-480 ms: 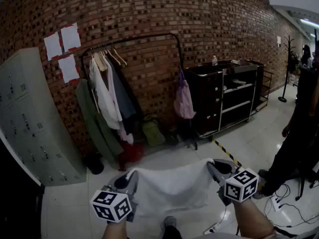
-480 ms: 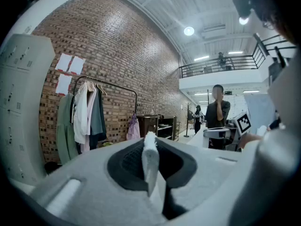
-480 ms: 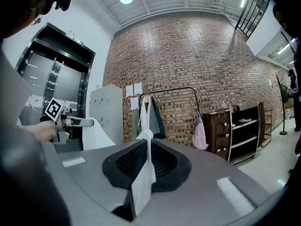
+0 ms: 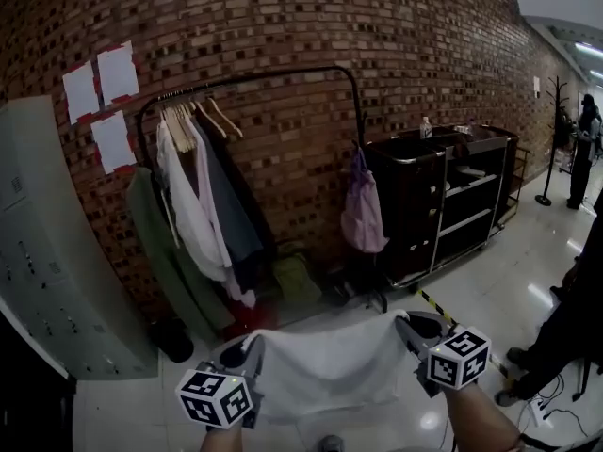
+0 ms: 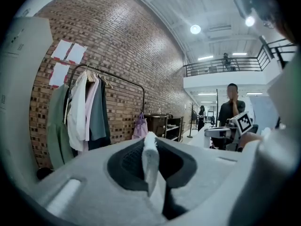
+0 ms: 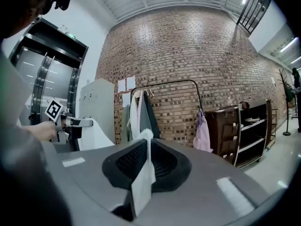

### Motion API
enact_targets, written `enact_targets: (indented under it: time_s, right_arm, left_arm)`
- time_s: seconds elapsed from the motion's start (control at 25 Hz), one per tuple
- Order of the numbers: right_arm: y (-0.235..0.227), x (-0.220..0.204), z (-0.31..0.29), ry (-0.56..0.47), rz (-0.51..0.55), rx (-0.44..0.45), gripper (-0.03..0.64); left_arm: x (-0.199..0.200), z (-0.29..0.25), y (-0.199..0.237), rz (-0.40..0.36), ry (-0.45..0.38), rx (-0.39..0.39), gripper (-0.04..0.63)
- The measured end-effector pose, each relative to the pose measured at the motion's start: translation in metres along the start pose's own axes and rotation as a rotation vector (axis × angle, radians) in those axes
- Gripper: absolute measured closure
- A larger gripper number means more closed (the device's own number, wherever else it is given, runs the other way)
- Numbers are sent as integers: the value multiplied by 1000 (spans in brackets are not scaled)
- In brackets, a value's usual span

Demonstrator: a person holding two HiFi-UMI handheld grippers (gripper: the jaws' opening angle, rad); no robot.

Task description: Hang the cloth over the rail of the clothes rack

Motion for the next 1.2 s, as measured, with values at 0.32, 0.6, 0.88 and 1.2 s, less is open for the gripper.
enact_targets:
  time_s: [0.32, 0.6, 0.88, 1.2]
  right_arm:
    - [-63, 55, -164, -50, 26, -35, 595]
    - [-92, 83, -211, -82, 43, -75, 595]
    - [-118, 83, -239, -70, 32, -86, 595]
    - [-164, 76, -274, -84, 19, -56, 595]
  left_arm:
    - [82, -131, 117, -29, -48, -29, 574]
    - [113, -178, 156, -33, -62, -41, 574]
    - [120, -207, 172, -26, -54, -33, 574]
    - [122, -262, 175, -35, -45, -22, 574]
Point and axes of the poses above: the fingertips, and each gripper's own axes: z backward along the fingers, y to its left, x out of its top, the point moved 9 cm from there along z, backward along the fingers, and after that the axes turned 7 degrees about z, right-handed, at the moved point
